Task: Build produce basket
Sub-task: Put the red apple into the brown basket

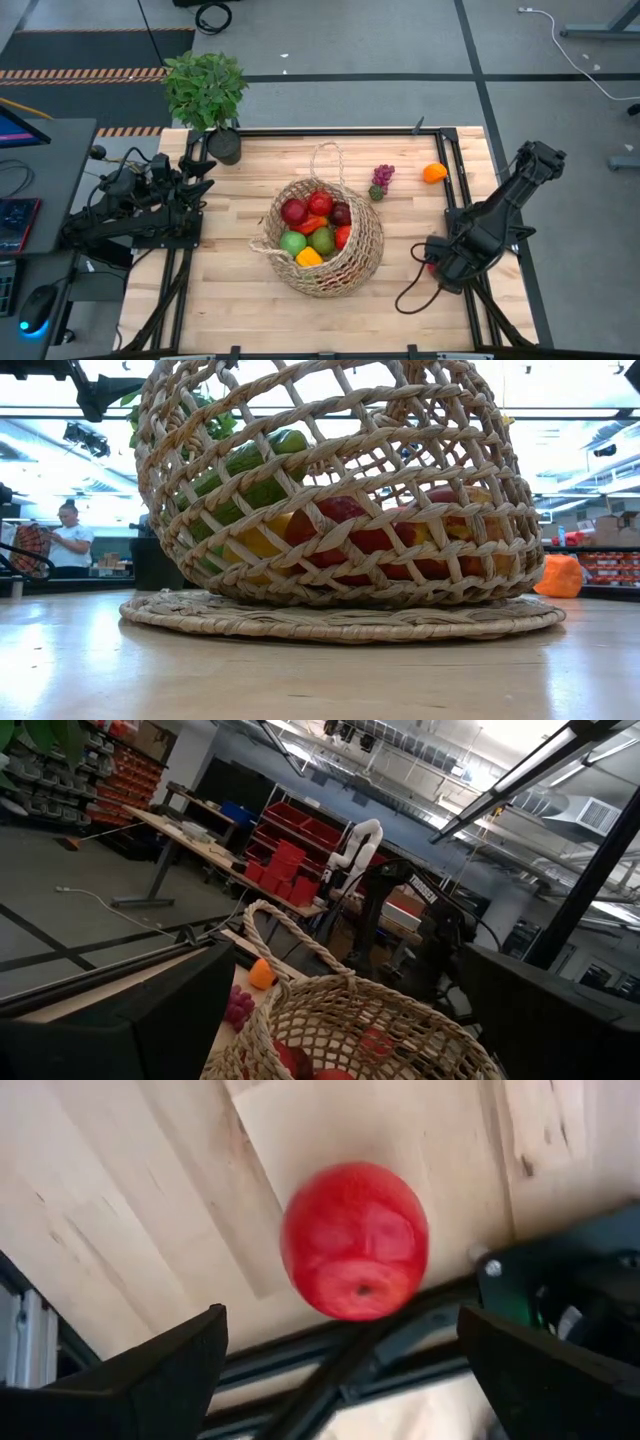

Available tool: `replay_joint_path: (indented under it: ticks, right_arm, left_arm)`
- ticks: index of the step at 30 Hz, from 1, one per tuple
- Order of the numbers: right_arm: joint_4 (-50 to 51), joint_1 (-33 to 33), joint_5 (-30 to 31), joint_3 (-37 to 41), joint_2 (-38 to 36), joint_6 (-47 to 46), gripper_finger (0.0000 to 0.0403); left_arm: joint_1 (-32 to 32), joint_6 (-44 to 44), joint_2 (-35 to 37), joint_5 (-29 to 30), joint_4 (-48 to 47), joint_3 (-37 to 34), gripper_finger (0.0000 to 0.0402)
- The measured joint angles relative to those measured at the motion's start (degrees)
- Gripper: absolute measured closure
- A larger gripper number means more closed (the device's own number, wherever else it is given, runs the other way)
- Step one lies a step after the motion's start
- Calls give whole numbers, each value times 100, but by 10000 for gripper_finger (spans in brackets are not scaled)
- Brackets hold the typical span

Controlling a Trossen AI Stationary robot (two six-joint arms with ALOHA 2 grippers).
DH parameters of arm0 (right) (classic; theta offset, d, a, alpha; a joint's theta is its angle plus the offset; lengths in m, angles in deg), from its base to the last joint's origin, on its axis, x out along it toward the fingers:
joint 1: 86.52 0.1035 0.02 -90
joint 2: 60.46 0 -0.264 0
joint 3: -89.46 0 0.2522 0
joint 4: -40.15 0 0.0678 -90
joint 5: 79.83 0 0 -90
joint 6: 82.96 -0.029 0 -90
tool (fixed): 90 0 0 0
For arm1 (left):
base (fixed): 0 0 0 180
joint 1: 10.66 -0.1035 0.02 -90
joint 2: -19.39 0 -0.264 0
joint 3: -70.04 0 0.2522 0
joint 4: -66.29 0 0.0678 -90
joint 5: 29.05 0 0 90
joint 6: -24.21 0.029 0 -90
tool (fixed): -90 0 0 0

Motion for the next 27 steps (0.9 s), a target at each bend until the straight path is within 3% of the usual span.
replay_joint_path:
  ticks: [7,20,27]
  right_arm:
    - [-413,226,-16,405,1,-297,4]
    - [-863,53,-370,1189,2,-280,4]
    - [-1930,-126,-282,1479,2,261,4]
  left_arm:
    - [-2,0,0,-1,0,0,12]
    - [0,0,0,-1,0,0,12]
    - [-2,0,0,-1,0,0,12]
